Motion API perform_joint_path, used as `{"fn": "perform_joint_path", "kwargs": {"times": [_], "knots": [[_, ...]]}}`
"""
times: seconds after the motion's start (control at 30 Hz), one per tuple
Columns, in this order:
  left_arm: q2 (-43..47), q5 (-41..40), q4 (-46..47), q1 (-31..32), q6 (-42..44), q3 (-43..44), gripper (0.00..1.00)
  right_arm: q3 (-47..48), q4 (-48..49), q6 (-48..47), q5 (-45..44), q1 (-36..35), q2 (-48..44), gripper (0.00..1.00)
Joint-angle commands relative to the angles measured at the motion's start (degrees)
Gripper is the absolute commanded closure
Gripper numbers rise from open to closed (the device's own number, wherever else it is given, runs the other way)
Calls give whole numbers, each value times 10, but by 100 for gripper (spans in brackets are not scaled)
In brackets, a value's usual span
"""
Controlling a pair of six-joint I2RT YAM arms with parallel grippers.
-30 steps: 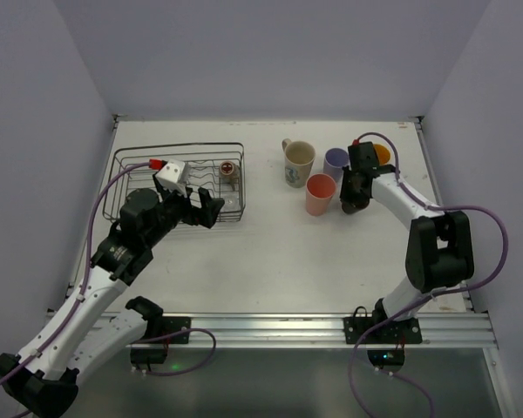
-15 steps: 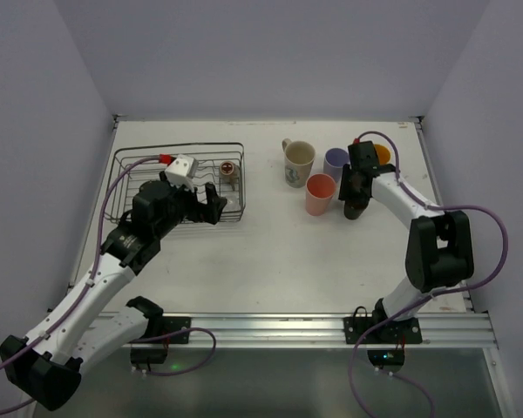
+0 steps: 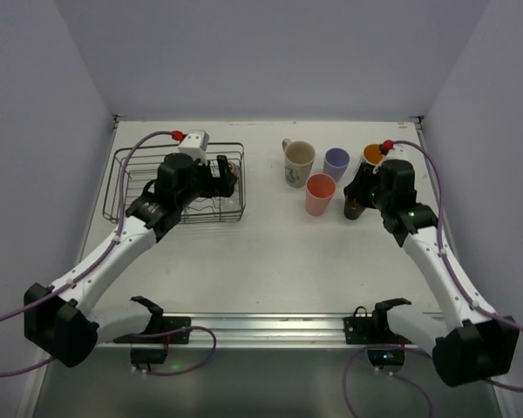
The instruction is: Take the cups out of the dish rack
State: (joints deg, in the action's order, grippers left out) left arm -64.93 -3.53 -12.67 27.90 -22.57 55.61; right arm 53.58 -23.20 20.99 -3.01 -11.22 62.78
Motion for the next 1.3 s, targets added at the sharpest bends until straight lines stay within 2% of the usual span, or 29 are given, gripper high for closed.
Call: {"fn": "perform_joint_path", "kwargs": {"times": [0.0,0.1,0.23,0.3,0.47,0.7,0.8,1.07,1.17,1.27], "knots": [[-89,-94,40,0,-7,38,7,-66,93,33,60,-3,-82,56],[-163,-127,55,0,15,75,21,-144,160,48,72,-4,-149,61],[-238,-142,72,-1,47,121,29,-169,183,62,72,-4,-191,73],[-279,-134,55,-11,50,156,32,-179,203,66,92,-4,-204,75],[-339,-119,50,-20,72,202,32,-179,199,68,101,-4,-210,75],[-404,-144,31,-23,76,244,24,-179,199,66,114,-5,-209,75],[-421,-142,25,-24,82,258,24,-177,200,66,121,-4,-202,75],[-440,-143,26,-27,81,255,28,-178,200,66,122,-4,-198,74],[-448,-143,22,-30,79,259,32,-178,200,65,121,-4,-202,74],[-449,-140,21,-32,78,260,41,-179,200,65,121,-4,-204,74]]}}
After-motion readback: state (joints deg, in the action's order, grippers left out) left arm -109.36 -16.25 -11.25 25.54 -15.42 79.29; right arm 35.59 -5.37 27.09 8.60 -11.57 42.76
